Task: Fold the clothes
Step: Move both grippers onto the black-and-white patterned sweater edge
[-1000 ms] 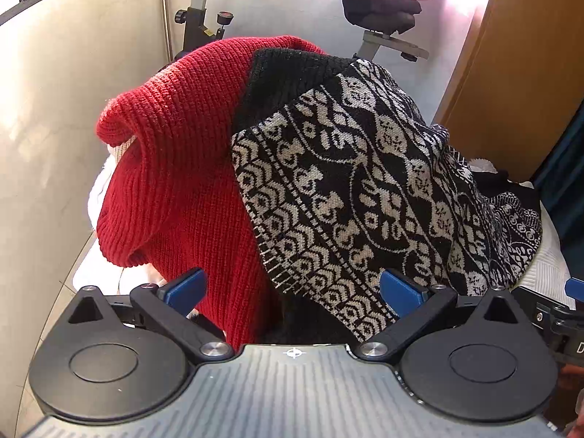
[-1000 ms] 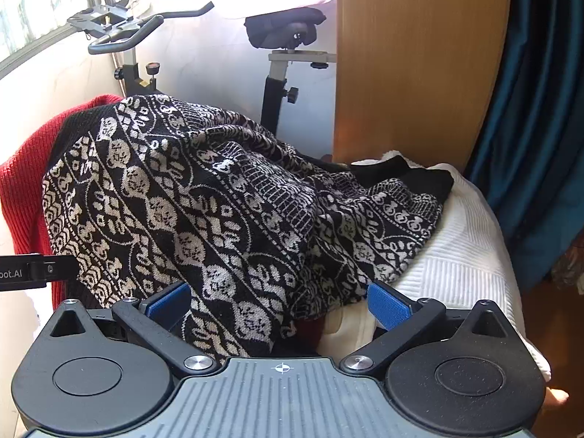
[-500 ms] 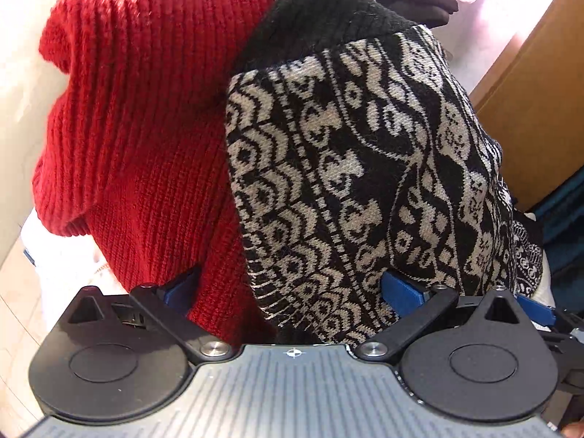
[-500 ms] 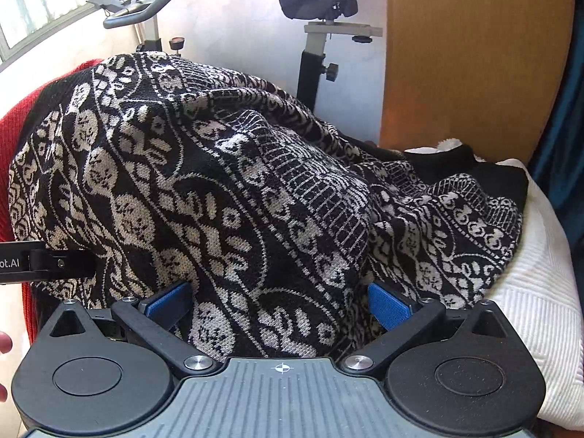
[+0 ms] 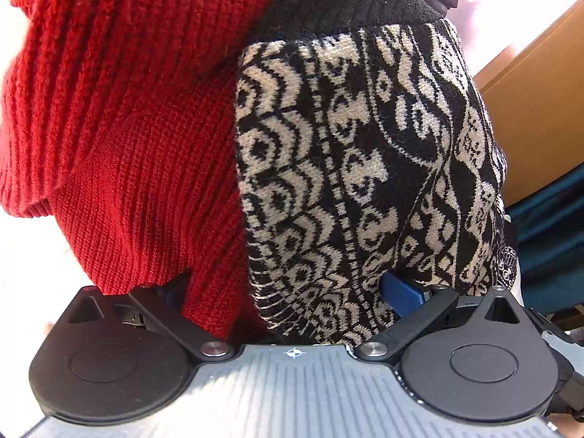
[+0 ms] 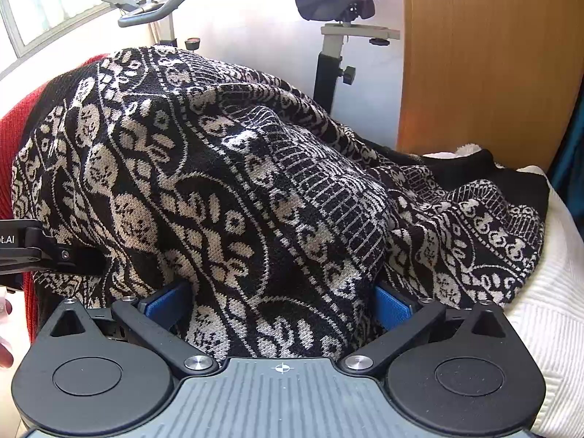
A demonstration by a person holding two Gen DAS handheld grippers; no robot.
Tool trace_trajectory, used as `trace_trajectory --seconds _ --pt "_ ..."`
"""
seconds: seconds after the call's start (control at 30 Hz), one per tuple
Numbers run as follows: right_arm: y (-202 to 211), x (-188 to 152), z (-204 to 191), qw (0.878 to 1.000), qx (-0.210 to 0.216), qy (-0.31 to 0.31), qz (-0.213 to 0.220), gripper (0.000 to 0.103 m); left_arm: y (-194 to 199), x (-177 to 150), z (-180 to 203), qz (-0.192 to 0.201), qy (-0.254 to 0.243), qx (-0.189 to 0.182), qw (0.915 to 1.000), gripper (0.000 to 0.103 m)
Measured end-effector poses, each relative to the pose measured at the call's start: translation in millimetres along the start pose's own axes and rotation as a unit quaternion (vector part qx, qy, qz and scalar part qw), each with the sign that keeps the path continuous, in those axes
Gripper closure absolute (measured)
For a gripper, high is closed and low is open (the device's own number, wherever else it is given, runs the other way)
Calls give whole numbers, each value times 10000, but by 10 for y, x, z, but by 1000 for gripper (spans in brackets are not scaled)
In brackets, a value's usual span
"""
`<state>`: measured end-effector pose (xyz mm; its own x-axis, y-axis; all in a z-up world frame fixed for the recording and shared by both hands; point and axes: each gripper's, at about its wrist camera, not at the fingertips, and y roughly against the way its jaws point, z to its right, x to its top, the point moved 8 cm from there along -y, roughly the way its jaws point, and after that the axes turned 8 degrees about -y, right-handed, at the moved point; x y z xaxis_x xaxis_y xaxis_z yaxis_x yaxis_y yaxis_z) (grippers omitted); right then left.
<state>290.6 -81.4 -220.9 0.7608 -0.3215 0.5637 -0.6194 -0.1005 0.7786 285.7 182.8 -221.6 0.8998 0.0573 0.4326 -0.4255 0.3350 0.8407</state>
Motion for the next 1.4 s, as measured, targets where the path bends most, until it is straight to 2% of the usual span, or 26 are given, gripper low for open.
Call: trace_trajectory --seconds 0.17,0.33,0.47,0.53,0.57,0.63,0.8,0.93,1.0,1.13,1.27,1.33,1.4 --pt "156 -28 36 9998 -66 130 135 1 158 -18 66 304 -271 237 9989 0" --pt "389 -161 149 9995 -147 -121 238 1 463 -62 139 776 -447 -256 9957 0" --pt "513 -293 196 9987 -172 -385 294 1 625 -22 147 1249 -572 -336 9899 2" --pt "547 -337 213 9983 -218 -428 322 1 626 -28 206 1216 -508 -416 9904 3" --pt "562 -354 219 9982 -243 -448 328 1 604 -29 186 1190 -486 -424 9908 12" --pt "596 -390 234 9980 -297 -470 312 1 639 -38 210 1252 -611 -394 9895 21" --pt "702 -464 318 9966 -430 -610 346 1 752 -79 388 1434 -1137 -266 9828 21" --pt "731 -513 397 9951 -517 -795 296 1 861 -59 385 1469 -906 -639 9829 22" --pt "761 -515 402 9950 -513 -794 328 1 997 -80 402 1575 -897 -702 9809 22" --pt "806 -498 404 9950 -481 -785 393 1 1094 -55 506 1811 -1362 -449 9730 22" --pt "794 -488 392 9950 -496 -797 340 1 897 90 571 1609 -1649 -291 9727 16" --pt "806 -481 360 9955 -470 -743 344 1 861 184 495 1686 -1462 -132 9747 16" --pt "843 -470 331 9961 -445 -647 412 1 810 251 395 1626 -1052 -319 9805 16"
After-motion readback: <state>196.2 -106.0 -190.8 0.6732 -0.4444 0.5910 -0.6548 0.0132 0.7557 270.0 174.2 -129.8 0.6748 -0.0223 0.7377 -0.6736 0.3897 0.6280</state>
